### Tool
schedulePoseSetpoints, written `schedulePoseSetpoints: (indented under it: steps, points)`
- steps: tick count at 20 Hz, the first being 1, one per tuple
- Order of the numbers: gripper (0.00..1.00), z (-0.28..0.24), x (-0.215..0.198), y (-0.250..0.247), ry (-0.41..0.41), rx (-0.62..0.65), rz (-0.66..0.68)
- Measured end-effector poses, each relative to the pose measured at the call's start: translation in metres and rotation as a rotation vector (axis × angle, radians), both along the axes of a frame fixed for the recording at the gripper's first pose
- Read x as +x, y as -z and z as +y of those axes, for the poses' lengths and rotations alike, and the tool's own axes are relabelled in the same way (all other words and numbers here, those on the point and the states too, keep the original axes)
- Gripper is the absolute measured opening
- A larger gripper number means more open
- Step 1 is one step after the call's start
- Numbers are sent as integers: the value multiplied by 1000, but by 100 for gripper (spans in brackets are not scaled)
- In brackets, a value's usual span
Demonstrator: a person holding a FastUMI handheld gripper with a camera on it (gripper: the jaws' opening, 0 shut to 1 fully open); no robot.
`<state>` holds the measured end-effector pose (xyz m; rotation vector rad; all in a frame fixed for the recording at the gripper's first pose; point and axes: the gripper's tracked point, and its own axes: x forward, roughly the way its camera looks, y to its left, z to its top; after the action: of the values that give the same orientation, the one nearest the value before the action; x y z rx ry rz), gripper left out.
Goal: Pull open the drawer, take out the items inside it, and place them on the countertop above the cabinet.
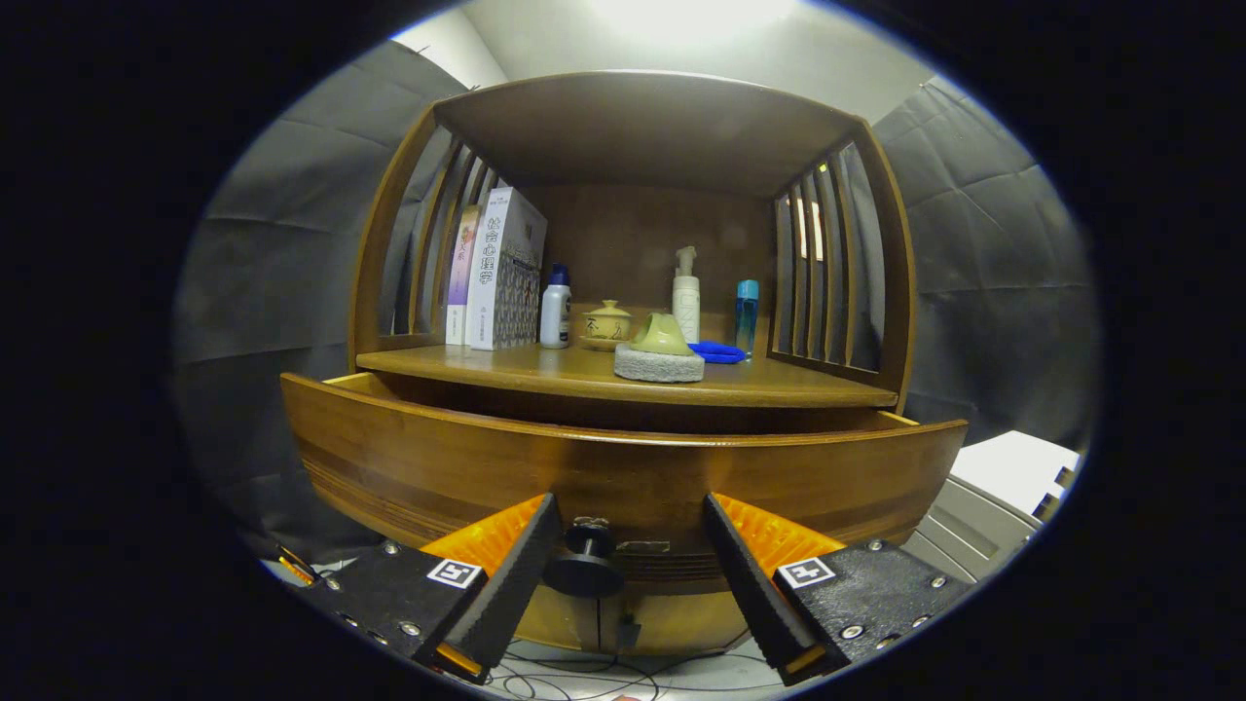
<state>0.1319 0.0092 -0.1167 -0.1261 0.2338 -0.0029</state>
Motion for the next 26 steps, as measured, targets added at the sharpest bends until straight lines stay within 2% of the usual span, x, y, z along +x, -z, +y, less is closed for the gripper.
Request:
schedulePoseSetpoints:
  steps: [26]
  points:
    - [94,-1,78,15,6,35,-8]
